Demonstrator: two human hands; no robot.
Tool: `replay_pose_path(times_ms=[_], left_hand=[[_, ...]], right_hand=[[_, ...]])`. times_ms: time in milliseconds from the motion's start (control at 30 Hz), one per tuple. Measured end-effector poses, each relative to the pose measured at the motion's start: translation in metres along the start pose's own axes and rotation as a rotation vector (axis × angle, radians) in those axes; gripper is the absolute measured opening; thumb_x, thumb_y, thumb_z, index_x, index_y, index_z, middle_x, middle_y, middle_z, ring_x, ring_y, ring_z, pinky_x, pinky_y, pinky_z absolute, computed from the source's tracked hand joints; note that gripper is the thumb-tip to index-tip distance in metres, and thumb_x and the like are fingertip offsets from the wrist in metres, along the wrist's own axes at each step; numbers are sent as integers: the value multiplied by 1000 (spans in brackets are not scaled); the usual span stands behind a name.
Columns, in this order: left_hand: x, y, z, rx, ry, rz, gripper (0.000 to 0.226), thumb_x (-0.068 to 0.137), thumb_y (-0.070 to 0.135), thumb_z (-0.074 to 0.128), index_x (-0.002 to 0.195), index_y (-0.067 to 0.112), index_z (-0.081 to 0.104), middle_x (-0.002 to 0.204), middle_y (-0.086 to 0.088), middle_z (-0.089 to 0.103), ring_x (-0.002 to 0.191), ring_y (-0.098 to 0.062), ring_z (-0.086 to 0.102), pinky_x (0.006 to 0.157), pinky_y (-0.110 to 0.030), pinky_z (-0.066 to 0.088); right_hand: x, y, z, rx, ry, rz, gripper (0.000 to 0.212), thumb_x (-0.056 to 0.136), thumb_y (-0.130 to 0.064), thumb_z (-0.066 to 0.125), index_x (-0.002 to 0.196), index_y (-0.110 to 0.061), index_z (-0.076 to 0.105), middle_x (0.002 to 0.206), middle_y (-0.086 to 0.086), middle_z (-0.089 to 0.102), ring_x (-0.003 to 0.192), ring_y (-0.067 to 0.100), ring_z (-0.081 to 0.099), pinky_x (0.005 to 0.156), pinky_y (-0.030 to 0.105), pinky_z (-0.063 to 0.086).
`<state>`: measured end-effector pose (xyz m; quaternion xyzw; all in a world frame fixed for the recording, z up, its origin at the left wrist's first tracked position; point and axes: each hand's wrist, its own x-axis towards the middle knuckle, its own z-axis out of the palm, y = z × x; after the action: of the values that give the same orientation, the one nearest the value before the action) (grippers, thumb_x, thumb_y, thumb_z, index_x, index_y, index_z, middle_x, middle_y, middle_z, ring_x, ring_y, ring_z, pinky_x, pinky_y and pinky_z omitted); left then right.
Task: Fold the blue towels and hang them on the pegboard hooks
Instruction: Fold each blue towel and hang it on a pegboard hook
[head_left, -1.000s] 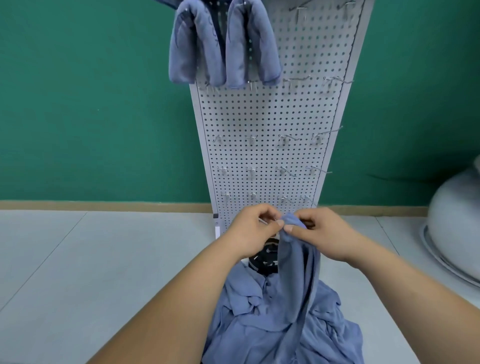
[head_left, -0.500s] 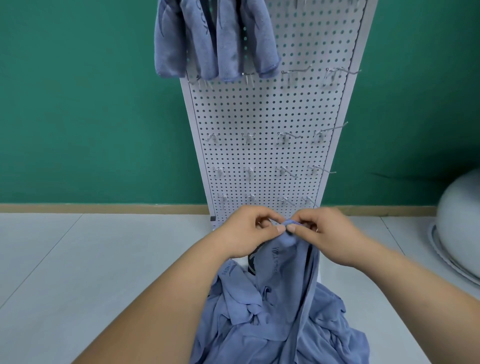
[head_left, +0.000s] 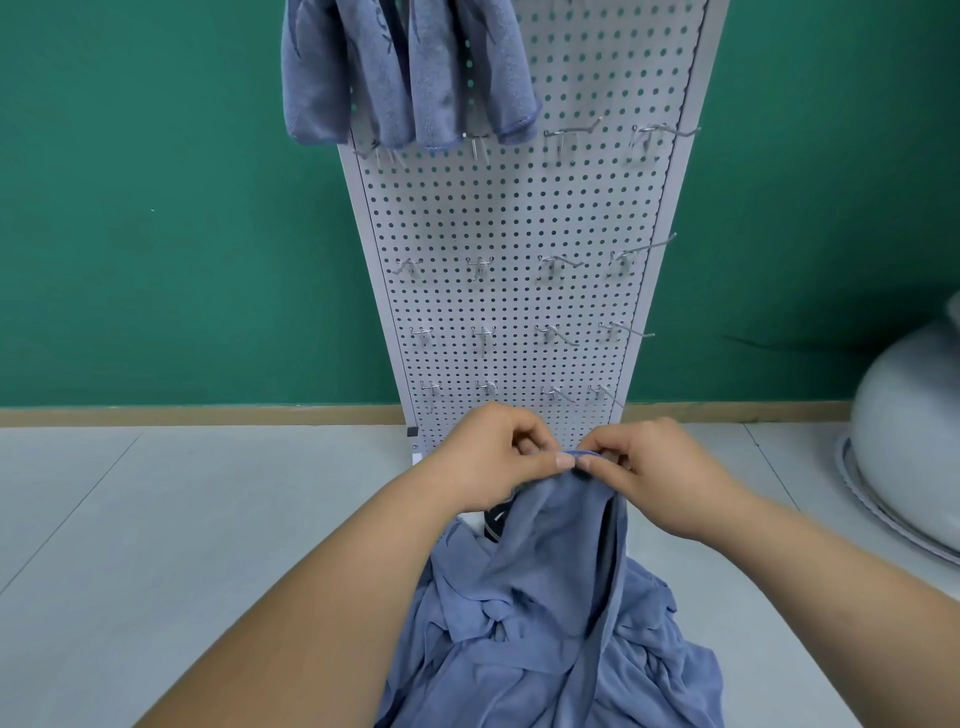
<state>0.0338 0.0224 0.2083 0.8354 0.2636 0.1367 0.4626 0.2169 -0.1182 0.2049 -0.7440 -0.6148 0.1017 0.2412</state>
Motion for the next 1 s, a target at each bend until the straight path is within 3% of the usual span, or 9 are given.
replay_pose_path(times_ms=[133,267,367,467,600,733,867,1000], left_hand=[[-2,0,-4,119,103,55,13,89,35,84,82,28,76,80,0,72,64,-3,54,68,-27,52],[-2,-1,-15,178,264,75,17,88,36,84,78,28,74,63,6,59,56,-3,47,57,-24,42],[-4,-4,-26,202,335,65,18,88,36,84,77,27,73,59,11,55,53,-2,46,53,-16,37],[-6,-8,-39,213,414,40,19,88,36,84,76,27,74,59,8,59,54,-3,49,54,-17,39],[-10,-14,-55,227,515,9,20,89,35,83,75,26,73,66,-4,65,56,-10,50,58,-27,45],[-11,-24,-70,251,630,-66,20,91,38,81,76,27,73,62,1,60,59,-14,52,59,-29,44],[-11,-40,-83,280,728,-163,21,93,37,78,77,25,72,65,2,64,68,-19,61,65,-32,51],[-10,-56,-80,233,670,-247,19,93,36,78,78,25,72,68,4,64,69,-21,60,64,-30,47]], right_hand=[[-1,-3,4,-159,34,11,14,101,-40,63,99,-34,75,73,-11,69,73,10,60,66,34,50],[4,-2,4,-314,86,108,18,100,-41,58,101,-34,74,83,-8,73,85,21,63,66,36,55],[5,0,-2,-385,123,182,18,99,-39,57,99,-33,74,81,-8,73,81,23,64,59,31,51],[5,4,-9,-441,177,234,16,94,-36,57,94,-31,72,73,-7,69,76,26,63,53,29,45],[4,11,-17,-415,171,262,14,88,-31,59,92,-32,73,69,-7,65,74,26,61,52,29,43],[2,19,-26,-391,195,289,20,88,-26,61,98,-34,77,73,-8,68,77,28,60,60,34,54],[1,37,-35,-349,200,355,24,89,-23,62,99,-37,79,71,-10,65,78,30,60,62,34,51],[-2,48,-36,-104,153,294,26,92,-16,65,96,-38,79,69,-10,72,76,20,68,68,35,56]])
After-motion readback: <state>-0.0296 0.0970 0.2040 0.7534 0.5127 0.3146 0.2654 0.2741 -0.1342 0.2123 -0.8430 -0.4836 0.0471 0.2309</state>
